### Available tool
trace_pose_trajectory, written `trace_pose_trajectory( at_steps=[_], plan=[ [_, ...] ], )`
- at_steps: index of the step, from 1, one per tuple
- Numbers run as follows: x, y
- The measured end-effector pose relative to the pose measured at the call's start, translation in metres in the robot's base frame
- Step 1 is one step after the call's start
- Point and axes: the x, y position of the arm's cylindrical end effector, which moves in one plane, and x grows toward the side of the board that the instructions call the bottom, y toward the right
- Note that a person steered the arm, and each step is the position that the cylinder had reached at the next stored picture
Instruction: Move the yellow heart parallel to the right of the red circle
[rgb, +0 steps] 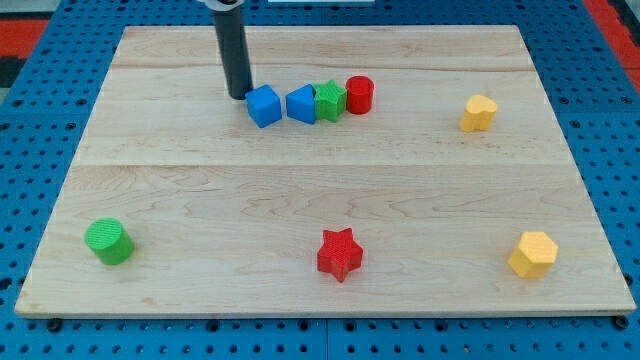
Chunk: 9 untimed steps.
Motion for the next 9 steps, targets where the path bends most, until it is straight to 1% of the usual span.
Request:
trace_pose_trajectory(
  at_steps=[1,2,3,4,5,6,7,8,9],
  plan=[
    [0.056,-0.037],
    [0.113,-0.010],
    [0.123,0.094],
    [0.105,0.208],
    [0.083,0.290],
    [0.070,0.319],
    [0.059,0.296],
    [0.058,0.263],
    [0.058,0.291]
  ],
)
